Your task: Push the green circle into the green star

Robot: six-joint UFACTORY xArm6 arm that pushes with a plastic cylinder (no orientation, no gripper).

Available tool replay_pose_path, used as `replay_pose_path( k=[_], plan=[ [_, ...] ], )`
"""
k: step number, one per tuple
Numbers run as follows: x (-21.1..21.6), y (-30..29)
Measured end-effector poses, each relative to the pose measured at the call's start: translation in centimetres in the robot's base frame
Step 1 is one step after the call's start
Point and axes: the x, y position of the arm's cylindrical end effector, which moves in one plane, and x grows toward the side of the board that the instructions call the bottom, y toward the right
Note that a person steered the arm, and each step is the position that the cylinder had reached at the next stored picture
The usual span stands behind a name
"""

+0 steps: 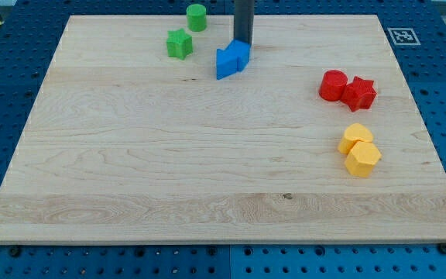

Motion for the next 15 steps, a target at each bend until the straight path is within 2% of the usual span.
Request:
replay_pose_path(
  k=[1,2,3,4,6,7,10,11,12,13,15],
  plan=[
    [-0.5,1.3],
    [-5.6,4.1],
    [-10.6,4.4],
    [-10.7,2.1],
    [-10.6,-12.8],
    [-10.3,-16.6],
    [-7.5,-17.2],
    [-9.2,-21.3],
    [-8.5,-25.3],
    [-6.1,-24.9],
    [-5.0,-19.5]
  ],
)
